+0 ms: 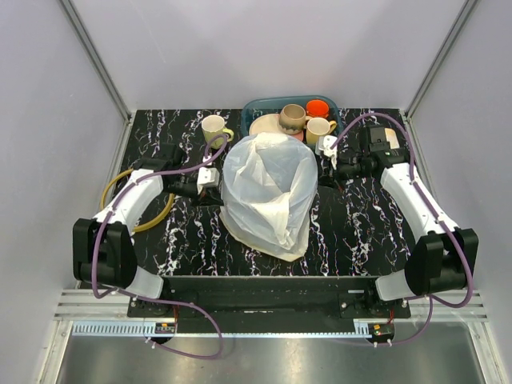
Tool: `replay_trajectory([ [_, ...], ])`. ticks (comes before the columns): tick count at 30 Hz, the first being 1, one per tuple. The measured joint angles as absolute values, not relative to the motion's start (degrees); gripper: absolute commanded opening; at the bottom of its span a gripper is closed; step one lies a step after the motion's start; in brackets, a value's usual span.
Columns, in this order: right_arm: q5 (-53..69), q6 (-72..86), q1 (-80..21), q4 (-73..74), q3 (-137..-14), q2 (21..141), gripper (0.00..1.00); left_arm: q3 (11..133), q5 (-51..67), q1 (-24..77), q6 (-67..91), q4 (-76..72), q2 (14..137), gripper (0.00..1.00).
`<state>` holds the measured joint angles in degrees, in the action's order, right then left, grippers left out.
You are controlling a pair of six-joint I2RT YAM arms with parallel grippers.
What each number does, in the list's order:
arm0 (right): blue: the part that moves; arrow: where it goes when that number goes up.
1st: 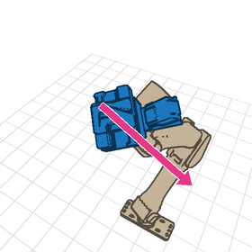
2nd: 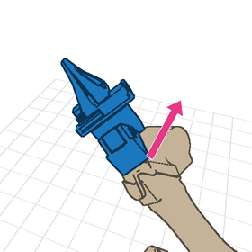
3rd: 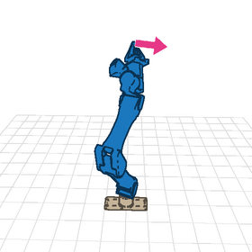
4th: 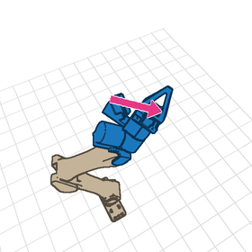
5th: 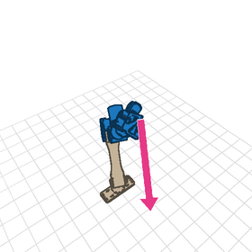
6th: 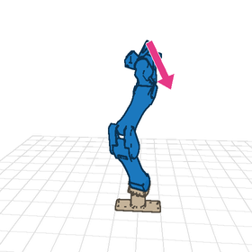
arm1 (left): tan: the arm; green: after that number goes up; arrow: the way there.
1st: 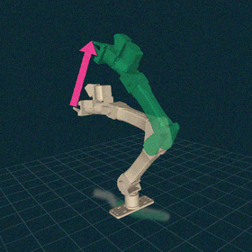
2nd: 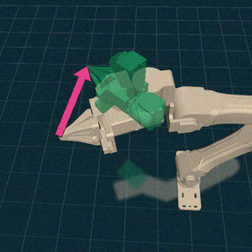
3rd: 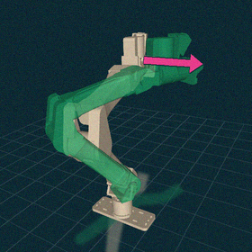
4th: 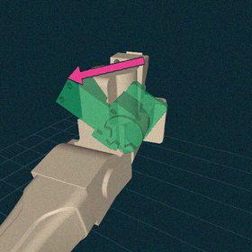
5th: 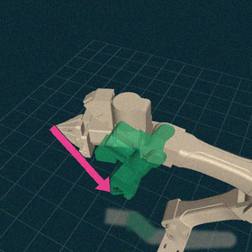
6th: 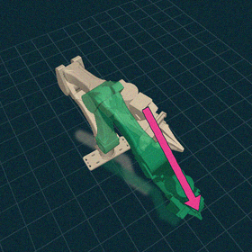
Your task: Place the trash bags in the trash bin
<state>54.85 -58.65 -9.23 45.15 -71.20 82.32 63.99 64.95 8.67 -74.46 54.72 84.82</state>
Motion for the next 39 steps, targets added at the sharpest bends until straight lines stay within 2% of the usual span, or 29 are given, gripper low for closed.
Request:
replay_trajectory([
  [15,53.28,-61.56,-9.23,42.96,-63.7,82.26,0.0,57.45,60.8,8.4,-74.67,49.25,84.44,0.01],
  [16,53.08,-61.84,-9.23,42.96,-63.7,82.26,0.0,57.1,60.51,8.25,-75.05,49.3,84.38,0.14],
  [17,53.01,-62.13,-9.23,43.03,-63.7,82.26,0.06,56.82,60.1,7.92,-75.61,49.84,84.33,0.52],
  [18,52.95,-62.19,-9.21,43.11,-63.7,82.24,0.34,56.8,60.01,7.42,-76.36,50.5,84.2,0.57],
  [19,52.86,-62.15,-9.21,43.2,-63.72,82.24,0.55,56.88,60.07,6.76,-77.19,51.42,84.01,0.6],
  [21,52.1,-61.91,-8.78,43.92,-63.77,81.87,0.85,57.78,60.66,4.75,-77.95,54.5,83.31,0.68],
  [23,51.86,-61.8,-7.97,44.93,-64.12,80.75,0.91,59.81,61.34,2.83,-79.83,58.43,82.35,0.75],
  [27,52.23,-61.98,-5.63,46.52,-66.15,77.36,0.95,63.0,63.07,1.65,-81.19,61.71,77.82,0.88],
  [29,53.78,-63.53,-5.19,47.92,-68.2,76.14,0.96,63.64,64.36,1.87,-81.17,62.04,75.57,0.89],
  [30,54.92,-64.23,-5.3,48.53,-69.32,75.92,0.96,63.94,64.9,2.0,-81.12,62.11,75.05,0.95],
  [34,58.13,-65.82,-7.11,50.98,-74.28,77.47,0.98,66.11,66.5,2.68,-79.24,61.49,75.83,0.97],
  [37,59.75,-66.63,-8.69,52.05,-77.8,80.71,0.94,67.44,67.09,3.73,-77.76,60.62,77.67,0.97],
  [39,60.34,-66.76,-9.26,52.45,-78.72,82.48,0.82,67.81,67.18,4.73,-76.12,58.94,78.72,0.96],
])
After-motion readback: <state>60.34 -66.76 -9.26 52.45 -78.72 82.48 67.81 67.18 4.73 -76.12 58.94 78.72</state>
